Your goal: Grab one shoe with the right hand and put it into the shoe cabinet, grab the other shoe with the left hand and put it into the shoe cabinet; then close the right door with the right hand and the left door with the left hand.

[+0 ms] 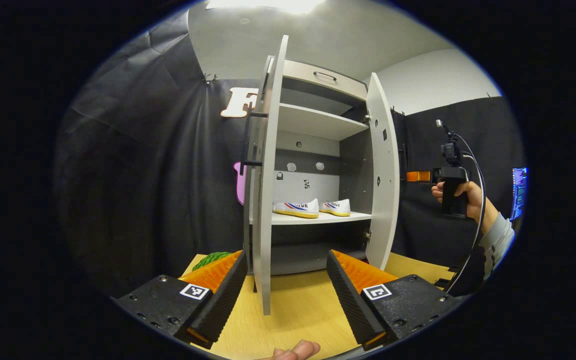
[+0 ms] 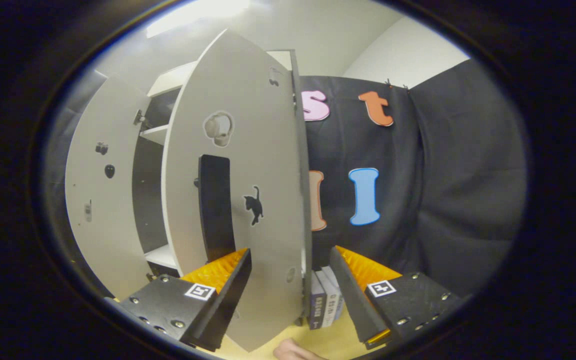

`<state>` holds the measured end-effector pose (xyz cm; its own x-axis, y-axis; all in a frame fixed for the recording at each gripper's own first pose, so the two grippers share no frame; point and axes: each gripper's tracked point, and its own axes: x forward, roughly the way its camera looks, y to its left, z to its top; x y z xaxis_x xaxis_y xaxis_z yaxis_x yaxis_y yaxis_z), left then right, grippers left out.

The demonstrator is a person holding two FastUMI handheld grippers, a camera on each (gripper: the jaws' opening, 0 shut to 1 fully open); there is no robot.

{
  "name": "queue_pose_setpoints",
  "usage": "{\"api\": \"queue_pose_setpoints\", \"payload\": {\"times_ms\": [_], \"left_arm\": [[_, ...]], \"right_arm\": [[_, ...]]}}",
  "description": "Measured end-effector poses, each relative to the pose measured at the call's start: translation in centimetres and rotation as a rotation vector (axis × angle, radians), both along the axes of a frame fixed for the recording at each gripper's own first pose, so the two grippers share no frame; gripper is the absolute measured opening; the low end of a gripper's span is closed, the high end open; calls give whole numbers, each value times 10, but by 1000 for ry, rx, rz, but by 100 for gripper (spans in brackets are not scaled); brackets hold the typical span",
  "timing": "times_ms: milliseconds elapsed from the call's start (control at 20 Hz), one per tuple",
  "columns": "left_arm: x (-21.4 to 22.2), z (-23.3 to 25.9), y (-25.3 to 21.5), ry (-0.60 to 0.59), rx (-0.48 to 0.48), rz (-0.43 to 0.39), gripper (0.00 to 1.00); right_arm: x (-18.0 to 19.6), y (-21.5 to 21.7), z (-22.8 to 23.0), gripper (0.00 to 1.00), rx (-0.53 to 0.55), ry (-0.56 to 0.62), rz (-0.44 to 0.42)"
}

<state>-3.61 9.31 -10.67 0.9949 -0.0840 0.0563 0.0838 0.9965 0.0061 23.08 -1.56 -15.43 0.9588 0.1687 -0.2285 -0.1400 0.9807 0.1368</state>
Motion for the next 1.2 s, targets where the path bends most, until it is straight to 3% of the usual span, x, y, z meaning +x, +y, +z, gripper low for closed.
{"api": "queue_pose_setpoints", "payload": {"times_ms": [100,450,600,850,950,1100,1200], "left_arm": [[0,-3,7,9,10,16,96],[-1,-6,33,17,22,78,96],[0,-9,38,31,28,97,96],[7,-4,70,33,38,175,96],[9,3,82,19,39,197,92],[22,11,96,27,37,217,95],[32,20,110,23,74,248,92]], "right_arm": [[-2,17,-5,96,15,8,22],[-12,36,-22,94,20,32,48],[-21,34,-27,99,29,40,59],[-52,33,-29,96,64,32,111],[-65,23,-34,97,46,22,105],[-88,14,-42,99,40,18,83],[-107,15,-47,95,51,20,82]]}}
